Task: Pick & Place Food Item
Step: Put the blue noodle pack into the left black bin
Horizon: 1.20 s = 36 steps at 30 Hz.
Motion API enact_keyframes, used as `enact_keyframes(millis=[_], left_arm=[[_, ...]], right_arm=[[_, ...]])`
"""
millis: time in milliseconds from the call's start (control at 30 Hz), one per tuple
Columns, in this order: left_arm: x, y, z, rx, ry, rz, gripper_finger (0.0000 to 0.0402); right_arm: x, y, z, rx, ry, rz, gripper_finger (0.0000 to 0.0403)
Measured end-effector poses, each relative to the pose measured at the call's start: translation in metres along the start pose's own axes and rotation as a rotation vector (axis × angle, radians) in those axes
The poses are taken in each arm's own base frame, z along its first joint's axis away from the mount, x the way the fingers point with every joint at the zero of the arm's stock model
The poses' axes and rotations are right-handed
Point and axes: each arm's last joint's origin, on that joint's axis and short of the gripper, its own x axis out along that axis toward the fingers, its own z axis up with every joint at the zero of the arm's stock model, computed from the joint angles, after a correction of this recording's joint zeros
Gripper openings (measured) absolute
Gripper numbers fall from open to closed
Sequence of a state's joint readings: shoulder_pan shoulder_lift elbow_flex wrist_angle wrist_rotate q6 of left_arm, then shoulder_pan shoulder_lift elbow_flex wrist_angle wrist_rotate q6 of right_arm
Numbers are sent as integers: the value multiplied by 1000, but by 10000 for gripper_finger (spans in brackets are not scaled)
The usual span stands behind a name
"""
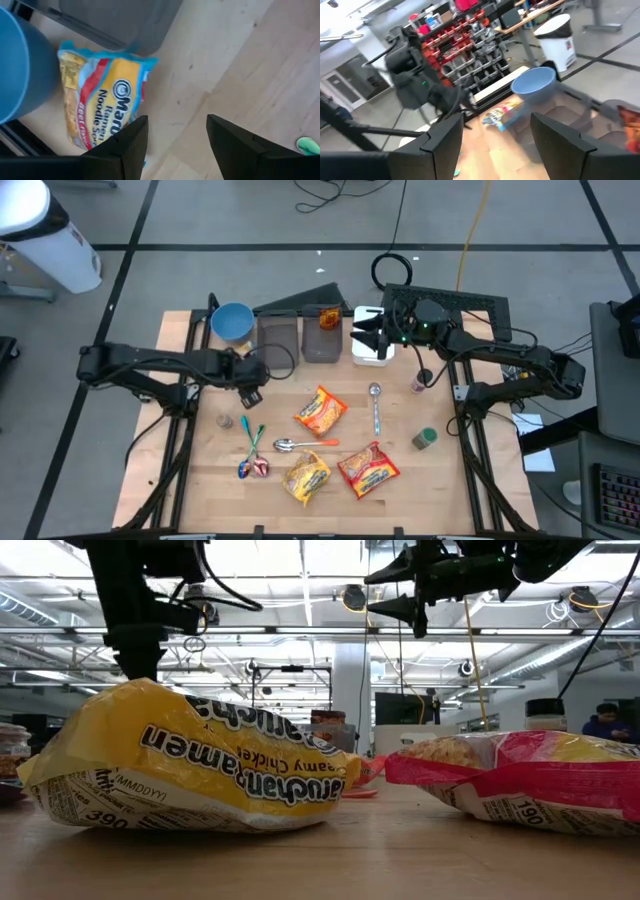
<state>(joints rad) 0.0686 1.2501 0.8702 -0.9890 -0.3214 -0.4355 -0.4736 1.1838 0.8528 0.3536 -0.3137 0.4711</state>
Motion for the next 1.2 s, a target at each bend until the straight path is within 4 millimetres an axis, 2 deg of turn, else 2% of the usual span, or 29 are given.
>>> enact_keyframes(millis=[300,633,867,1200], left_arm=[[-3,-6,16,-3,-88,85,189],[27,-23,25,2,-15,109,195],[44,-29,27,0,6,199,195],[76,-39,25,66,87,310,172]], right_arm=[[-10,-15,11,-22,-49,-67,226],[-10,-16,7,-25,-8,-78,226],[-10,-17,4,-13,30,-94,226],[-10,-17,3,20,45,-69,226]])
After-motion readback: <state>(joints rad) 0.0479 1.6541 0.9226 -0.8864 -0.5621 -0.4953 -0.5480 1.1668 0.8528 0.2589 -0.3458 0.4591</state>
